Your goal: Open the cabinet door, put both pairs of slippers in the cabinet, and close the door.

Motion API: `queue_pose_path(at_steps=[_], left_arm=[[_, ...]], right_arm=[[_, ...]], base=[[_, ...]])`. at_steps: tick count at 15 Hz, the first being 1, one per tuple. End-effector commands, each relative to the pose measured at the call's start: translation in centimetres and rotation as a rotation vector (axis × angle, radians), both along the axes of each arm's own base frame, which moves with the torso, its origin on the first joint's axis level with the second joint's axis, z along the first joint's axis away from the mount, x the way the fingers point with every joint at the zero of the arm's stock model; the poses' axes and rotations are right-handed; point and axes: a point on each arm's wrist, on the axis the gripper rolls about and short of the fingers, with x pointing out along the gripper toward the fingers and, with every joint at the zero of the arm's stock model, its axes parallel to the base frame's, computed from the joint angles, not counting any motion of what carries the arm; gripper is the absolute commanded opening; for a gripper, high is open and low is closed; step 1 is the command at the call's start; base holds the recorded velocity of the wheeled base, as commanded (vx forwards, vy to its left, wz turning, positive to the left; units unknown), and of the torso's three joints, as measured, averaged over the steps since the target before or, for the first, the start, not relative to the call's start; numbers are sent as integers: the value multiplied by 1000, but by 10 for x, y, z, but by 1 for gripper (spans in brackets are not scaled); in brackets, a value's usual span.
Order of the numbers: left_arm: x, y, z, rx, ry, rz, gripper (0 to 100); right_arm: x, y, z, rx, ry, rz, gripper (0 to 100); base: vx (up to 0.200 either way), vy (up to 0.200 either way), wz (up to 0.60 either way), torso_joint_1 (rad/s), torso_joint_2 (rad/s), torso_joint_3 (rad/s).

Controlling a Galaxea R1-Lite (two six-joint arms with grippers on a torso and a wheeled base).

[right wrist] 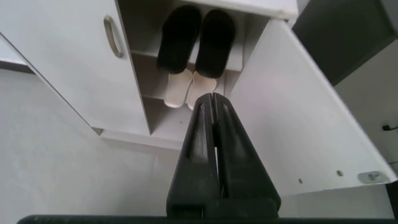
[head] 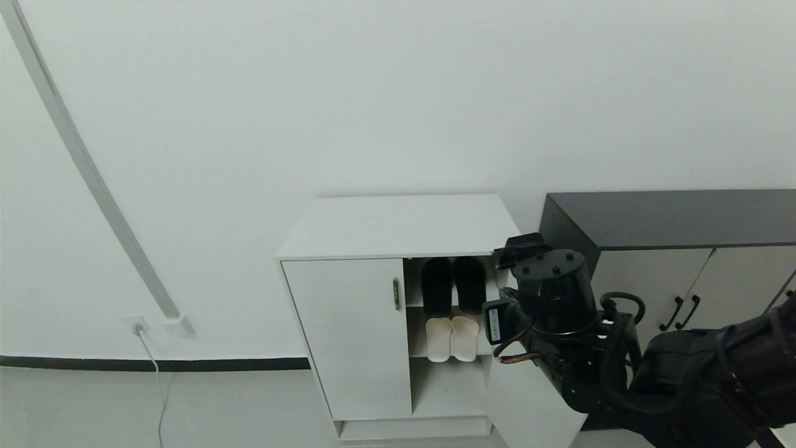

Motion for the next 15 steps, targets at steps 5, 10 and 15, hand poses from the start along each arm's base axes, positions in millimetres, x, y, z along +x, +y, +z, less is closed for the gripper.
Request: queue_pose_path(at_steps=[5, 10, 15], left_arm=[[0, 0, 0, 0, 0, 0, 0], [0, 0, 0, 0, 0, 0, 0], [0, 0, 0, 0, 0, 2, 0]], right_arm=[[4, -9, 6, 3, -13, -19, 0], [6, -10, 3, -10, -4, -24, 0], [12, -18, 3, -22, -6, -51, 0]], base=[[0, 0, 0, 134, -304, -166], [0, 0, -120, 0, 1, 1], [0, 0, -600, 4, 1, 0]])
